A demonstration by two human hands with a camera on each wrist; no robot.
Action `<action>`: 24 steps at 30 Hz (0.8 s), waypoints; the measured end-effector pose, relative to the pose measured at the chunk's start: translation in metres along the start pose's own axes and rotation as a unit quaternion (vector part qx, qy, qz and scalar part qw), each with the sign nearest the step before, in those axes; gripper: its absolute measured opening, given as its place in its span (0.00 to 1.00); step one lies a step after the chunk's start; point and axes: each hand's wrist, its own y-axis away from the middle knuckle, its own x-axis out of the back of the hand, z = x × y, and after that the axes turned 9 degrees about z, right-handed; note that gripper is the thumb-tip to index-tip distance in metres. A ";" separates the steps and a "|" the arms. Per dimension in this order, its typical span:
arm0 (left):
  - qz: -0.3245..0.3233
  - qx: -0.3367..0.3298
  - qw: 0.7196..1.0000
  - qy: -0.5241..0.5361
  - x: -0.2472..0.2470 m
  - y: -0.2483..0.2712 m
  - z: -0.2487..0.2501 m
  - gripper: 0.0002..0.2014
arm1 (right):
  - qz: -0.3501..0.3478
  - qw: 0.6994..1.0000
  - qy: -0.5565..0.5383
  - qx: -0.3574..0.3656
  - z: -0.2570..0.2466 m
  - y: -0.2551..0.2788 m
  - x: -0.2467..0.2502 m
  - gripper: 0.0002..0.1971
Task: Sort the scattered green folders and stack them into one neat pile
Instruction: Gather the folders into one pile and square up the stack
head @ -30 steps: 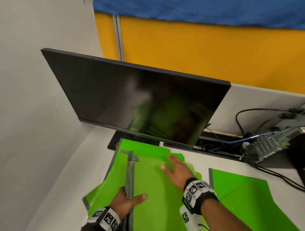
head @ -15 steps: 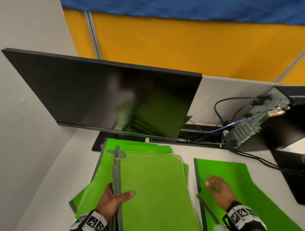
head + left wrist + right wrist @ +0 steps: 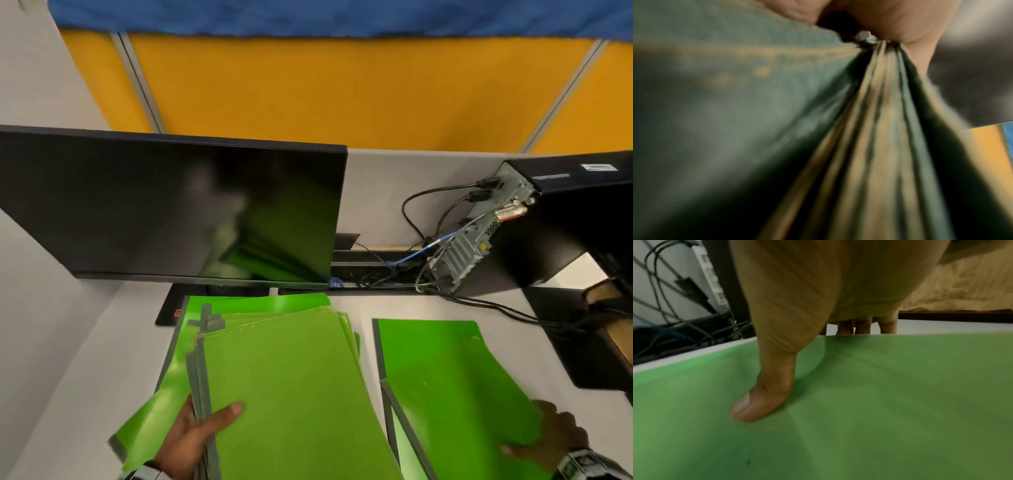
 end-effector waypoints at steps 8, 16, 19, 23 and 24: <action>-0.018 0.013 1.000 0.021 -0.022 0.017 0.002 0.55 | 0.039 0.939 -0.343 0.016 0.045 -0.007 0.024 0.15; -0.060 0.031 0.997 0.036 -0.070 0.033 0.003 0.33 | -0.038 0.809 -0.586 0.036 0.096 -0.010 0.052 0.17; -0.064 0.022 0.998 0.011 -0.092 0.036 0.004 0.48 | -0.056 0.786 -0.611 0.080 0.048 0.024 0.051 0.22; -0.081 0.034 0.996 -0.016 -0.127 0.048 0.016 0.32 | -0.028 0.809 -0.571 0.134 -0.012 0.045 0.022 0.33; -0.083 0.041 0.995 -0.028 -0.132 0.047 0.015 0.35 | -0.025 0.818 -0.556 0.143 -0.022 0.049 0.016 0.33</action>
